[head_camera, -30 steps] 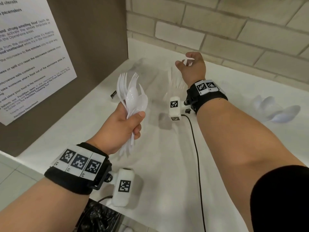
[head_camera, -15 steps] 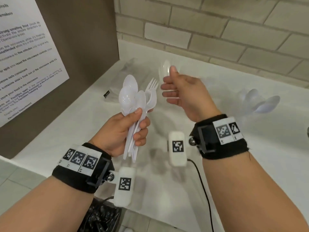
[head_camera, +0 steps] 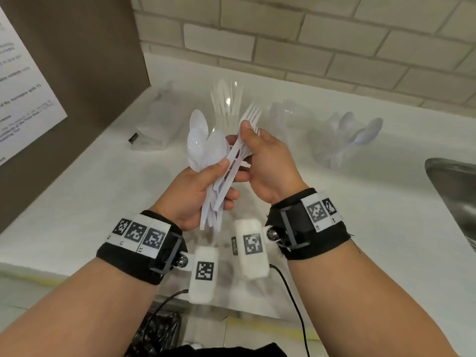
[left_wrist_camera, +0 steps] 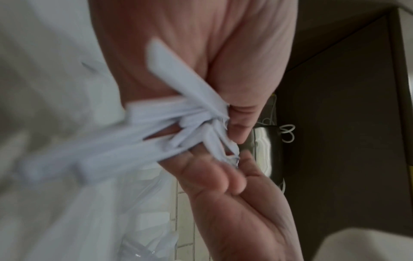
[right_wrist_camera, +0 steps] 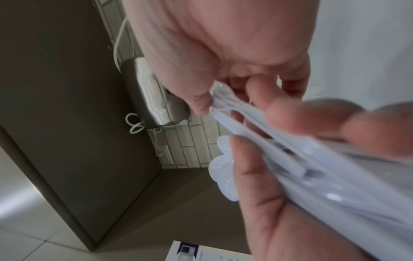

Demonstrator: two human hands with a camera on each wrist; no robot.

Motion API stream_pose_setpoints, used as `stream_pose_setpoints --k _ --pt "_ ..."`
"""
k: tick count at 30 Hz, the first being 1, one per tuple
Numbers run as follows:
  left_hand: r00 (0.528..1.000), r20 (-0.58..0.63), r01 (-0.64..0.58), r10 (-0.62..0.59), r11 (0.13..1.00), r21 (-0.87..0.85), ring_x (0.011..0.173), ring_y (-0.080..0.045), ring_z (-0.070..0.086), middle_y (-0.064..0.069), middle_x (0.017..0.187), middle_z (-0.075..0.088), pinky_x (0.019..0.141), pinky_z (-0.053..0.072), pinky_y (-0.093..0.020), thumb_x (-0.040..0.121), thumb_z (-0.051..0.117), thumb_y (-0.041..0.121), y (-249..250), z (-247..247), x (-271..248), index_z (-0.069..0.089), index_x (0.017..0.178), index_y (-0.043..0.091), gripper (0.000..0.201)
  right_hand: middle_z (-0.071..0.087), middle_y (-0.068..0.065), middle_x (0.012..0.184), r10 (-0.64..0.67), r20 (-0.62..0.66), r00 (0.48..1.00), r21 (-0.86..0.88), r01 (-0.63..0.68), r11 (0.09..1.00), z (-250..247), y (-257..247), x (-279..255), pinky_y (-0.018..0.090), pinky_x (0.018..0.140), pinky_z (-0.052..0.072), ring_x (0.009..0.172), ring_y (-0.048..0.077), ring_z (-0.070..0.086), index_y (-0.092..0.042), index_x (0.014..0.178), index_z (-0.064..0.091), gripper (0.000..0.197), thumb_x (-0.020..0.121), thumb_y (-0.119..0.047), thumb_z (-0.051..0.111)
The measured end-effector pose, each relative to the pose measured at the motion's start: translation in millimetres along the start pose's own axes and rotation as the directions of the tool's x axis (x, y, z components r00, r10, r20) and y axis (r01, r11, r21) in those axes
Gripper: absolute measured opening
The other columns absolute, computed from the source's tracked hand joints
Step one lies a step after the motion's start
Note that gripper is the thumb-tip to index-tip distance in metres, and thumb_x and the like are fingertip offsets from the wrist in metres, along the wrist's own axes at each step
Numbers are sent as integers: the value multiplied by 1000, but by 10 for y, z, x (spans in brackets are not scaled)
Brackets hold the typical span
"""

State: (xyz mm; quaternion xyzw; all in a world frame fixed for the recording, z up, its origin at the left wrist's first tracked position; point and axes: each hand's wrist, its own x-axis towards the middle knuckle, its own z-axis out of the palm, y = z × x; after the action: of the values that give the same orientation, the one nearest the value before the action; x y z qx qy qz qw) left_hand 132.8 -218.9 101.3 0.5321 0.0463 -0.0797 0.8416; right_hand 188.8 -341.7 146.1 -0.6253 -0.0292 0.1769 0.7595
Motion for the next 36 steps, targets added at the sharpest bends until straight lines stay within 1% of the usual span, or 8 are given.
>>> stream_pose_setpoints --k 4,7,10,13,17,22,28,36 --pt "999 -44 1 1 999 51 78 -26 72 -11 107 73 68 60 -37 97 49 27 -7 58 7 64 112 8 28 68 7 79 -84 -231 969 181 128 975 -102 -122 19 36 68 54 70 20 66 -10 104 52 22 100 -31 47" --pt "980 -194 -24 54 987 157 59 -21 64 -8 84 70 58 58 -36 96 56 24 -33 82 59 60 101 9 16 60 5 63 -190 -293 937 170 246 954 -192 -272 5 41 67 57 54 22 63 -11 105 48 25 100 -35 45" --pt "940 -278 -41 200 872 488 62 -16 51 1 83 57 58 50 -33 93 58 31 -50 78 142 52 107 16 21 49 3 61 -262 -211 942 -20 264 964 -170 -330 -43 31 47 46 40 15 42 -15 93 47 24 94 -37 57" --pt "899 -296 -22 324 707 707 70 -14 53 -1 91 55 61 46 -27 95 52 27 -43 125 186 38 116 12 29 53 -2 67 -268 -132 954 -238 232 943 -124 -263 -61 25 43 36 42 8 42 -18 88 56 22 82 -26 76" --pt "879 -216 -48 425 530 847 59 -13 50 0 76 48 45 32 -24 97 47 17 -61 188 181 30 108 10 21 67 -6 73 -403 -72 912 -473 325 819 -60 -209 -45 27 57 48 59 6 60 -18 87 71 7 81 -20 74" --pt "862 -158 -56 482 399 915 58 -15 47 -6 83 51 45 26 -24 95 49 13 -106 198 192 35 113 3 25 71 5 79 -402 15 916 -754 275 597 -5 -233 30 36 67 56 72 19 67 -8 87 68 30 85 -39 66" --pt "876 -163 -60 454 438 897 61 -11 49 4 75 47 47 35 -25 96 50 18 -99 206 203 31 103 13 21 60 4 76 -106 -140 984 -229 72 971 0 -278 13 25 43 31 44 12 37 -12 88 70 19 87 -31 70" --pt "901 -158 -97 405 542 835 63 -16 50 -1 79 52 47 38 -13 98 49 22 -139 193 201 36 102 11 18 71 19 90 -302 -275 913 -115 281 953 -48 -519 43 25 44 39 43 12 40 -16 79 64 22 92 -33 63"
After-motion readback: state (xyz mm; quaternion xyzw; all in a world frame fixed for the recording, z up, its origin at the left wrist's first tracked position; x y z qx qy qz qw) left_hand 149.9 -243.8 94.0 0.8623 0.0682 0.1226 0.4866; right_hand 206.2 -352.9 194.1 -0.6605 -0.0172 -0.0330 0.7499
